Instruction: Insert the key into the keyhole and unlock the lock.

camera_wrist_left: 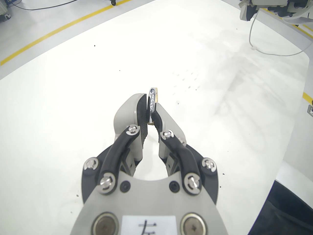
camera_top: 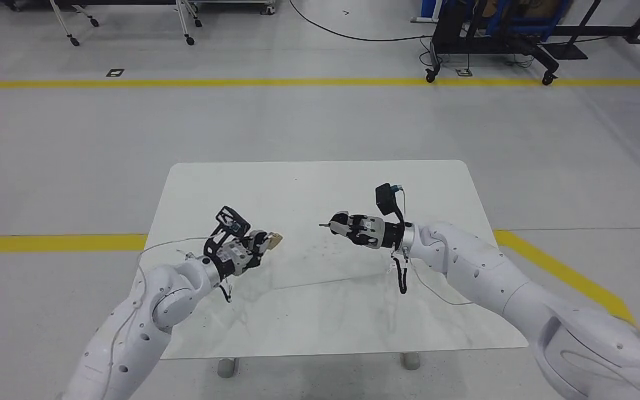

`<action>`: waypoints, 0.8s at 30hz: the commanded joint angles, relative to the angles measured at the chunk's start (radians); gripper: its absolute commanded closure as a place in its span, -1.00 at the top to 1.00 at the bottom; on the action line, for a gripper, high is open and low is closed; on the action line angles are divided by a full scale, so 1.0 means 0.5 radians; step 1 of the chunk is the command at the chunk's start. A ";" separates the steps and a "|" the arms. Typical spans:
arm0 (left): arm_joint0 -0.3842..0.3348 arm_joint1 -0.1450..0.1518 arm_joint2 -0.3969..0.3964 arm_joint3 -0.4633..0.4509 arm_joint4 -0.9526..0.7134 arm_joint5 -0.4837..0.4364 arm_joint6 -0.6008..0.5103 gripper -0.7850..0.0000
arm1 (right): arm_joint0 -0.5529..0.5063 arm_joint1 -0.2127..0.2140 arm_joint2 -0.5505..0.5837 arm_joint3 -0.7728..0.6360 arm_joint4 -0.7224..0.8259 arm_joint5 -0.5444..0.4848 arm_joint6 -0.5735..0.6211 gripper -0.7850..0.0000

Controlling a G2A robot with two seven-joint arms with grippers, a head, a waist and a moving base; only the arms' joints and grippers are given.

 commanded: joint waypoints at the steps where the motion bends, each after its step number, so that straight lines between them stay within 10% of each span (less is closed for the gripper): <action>1: 0.000 0.000 0.000 0.001 -0.001 0.001 0.001 -1.00 | 0.000 0.000 0.000 0.000 0.000 0.000 0.000 -1.00; 24: 0.025 -0.036 -0.021 0.072 -0.396 0.066 0.251 -1.00 | -0.062 -0.015 0.078 -0.021 0.137 0.083 0.043 -1.00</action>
